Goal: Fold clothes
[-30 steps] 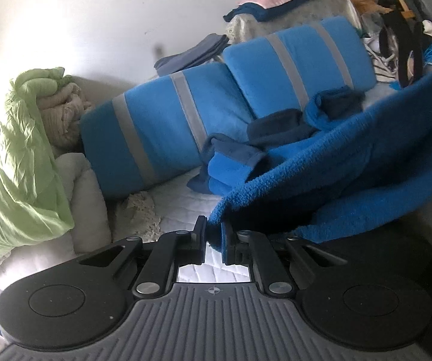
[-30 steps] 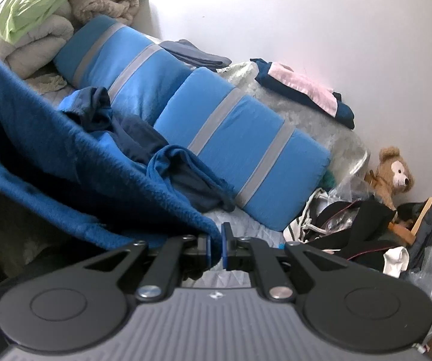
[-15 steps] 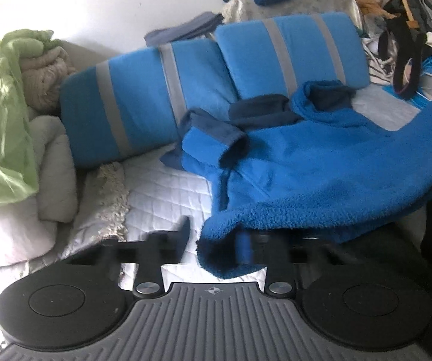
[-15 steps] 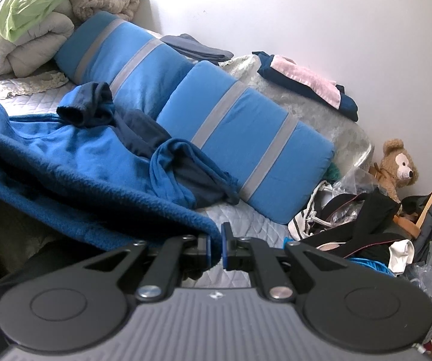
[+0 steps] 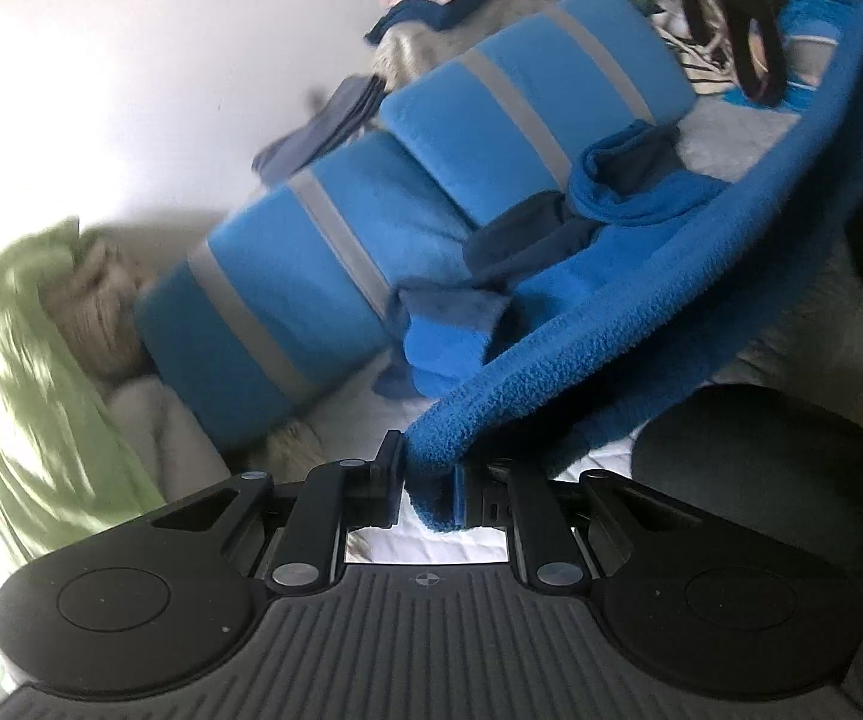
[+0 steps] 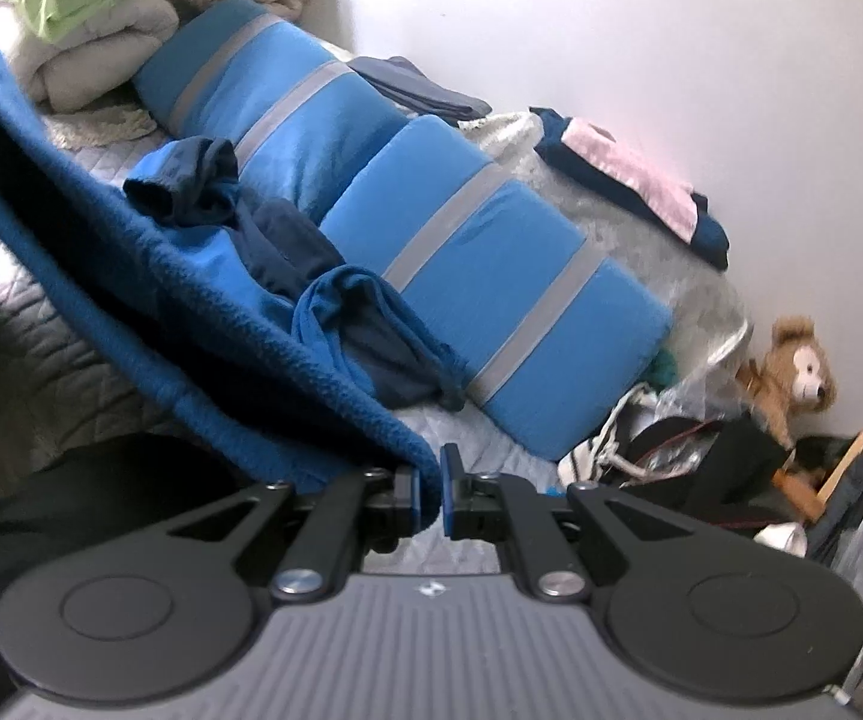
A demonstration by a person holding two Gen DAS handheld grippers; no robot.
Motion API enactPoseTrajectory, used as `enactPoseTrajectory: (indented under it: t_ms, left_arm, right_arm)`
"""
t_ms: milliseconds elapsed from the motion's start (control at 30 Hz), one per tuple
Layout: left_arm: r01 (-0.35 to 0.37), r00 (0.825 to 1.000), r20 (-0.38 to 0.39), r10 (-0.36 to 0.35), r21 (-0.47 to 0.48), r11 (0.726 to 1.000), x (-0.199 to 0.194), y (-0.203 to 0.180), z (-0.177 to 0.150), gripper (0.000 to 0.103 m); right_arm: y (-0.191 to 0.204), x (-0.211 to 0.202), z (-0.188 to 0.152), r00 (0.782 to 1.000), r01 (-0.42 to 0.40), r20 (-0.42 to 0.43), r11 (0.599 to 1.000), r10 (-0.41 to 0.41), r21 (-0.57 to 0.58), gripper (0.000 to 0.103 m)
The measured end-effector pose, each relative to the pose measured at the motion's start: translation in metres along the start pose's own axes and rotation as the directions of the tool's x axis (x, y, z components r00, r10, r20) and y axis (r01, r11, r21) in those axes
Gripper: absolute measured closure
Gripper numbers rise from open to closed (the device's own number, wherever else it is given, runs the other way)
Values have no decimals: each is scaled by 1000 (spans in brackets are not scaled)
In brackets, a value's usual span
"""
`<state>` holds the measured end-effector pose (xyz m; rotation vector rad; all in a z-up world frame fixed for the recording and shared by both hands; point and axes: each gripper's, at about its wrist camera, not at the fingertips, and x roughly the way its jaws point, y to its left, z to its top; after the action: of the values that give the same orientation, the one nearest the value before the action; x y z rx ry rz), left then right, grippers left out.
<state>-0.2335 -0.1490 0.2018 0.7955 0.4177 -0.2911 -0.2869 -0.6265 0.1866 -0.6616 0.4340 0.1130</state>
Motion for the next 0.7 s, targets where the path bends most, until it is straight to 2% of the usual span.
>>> enactPoseTrajectory:
  t_ms: [100, 333, 533, 700]
  left_arm:
    - [-13, 1000, 21, 12, 53, 999, -5, 2, 10, 87]
    - [-36, 999, 25, 34, 108, 994, -17, 0, 22, 87]
    - [-38, 999, -4, 39, 97, 995, -27, -3, 20, 87]
    - [-39, 999, 13, 37, 99, 994, -42, -17, 16, 87]
  right_arm:
    - [-9, 0, 3, 1000, -6, -1, 999, 6, -38, 91]
    - [-26, -6, 4, 999, -53, 2, 996, 53, -75, 93]
    - [-31, -24, 3, 995, -94, 14, 991, 96, -99, 98]
    - [-31, -38, -4, 995, -94, 2, 991, 95, -93, 98]
